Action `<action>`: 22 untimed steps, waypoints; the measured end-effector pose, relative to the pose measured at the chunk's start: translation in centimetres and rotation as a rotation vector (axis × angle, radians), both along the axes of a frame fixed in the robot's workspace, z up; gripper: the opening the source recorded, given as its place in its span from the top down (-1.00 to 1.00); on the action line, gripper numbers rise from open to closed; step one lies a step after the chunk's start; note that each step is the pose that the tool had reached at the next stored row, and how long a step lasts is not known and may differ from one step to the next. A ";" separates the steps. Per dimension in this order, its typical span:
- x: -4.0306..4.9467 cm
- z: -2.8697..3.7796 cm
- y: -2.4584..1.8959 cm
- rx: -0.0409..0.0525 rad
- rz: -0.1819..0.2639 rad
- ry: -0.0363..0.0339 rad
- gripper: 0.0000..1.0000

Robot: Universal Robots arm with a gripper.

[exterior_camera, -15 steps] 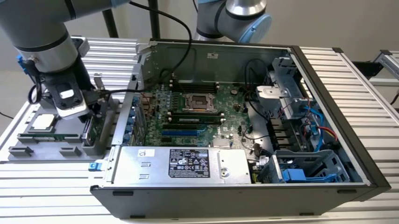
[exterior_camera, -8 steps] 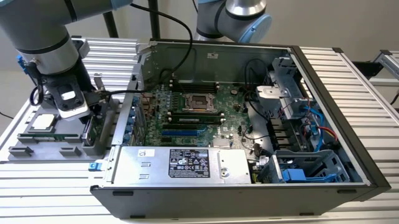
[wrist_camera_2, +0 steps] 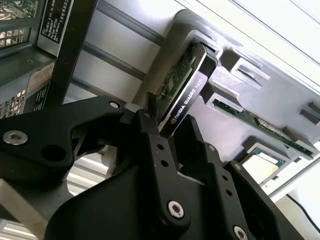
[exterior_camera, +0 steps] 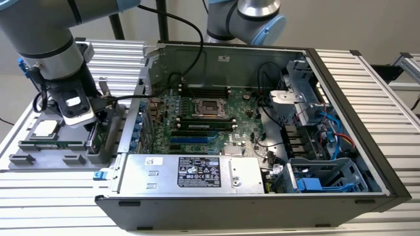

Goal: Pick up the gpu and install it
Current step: 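Pick up the gpu and move the gpu toward the slot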

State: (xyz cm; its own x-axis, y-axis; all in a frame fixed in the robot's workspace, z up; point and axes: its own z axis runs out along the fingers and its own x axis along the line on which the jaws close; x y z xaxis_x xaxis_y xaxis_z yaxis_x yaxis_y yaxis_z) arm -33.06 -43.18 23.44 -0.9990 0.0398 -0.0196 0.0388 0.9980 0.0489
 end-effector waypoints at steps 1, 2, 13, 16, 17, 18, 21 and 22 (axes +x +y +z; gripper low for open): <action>0.00 -0.02 0.00 0.0000 0.000 0.0000 -1.00; 0.00 -0.05 0.00 -0.0001 0.000 -0.0001 -1.00; 0.00 -0.09 0.00 0.0000 0.000 -0.0001 1.00; 0.00 -0.09 0.00 -0.0002 0.000 0.0000 1.00; 0.00 -0.09 0.00 -0.0001 0.000 0.0000 1.00; 0.00 -0.09 0.00 -0.0001 0.000 -0.0001 1.00; 0.00 -0.10 0.00 0.0000 0.000 0.0000 1.00; 0.00 -0.10 0.00 0.0000 0.000 0.0000 1.00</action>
State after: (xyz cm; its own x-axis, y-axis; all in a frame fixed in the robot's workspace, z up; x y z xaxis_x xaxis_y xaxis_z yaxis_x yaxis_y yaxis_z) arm -33.06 -43.18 23.34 -0.9990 0.0398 -0.0196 0.0388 0.9981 0.0489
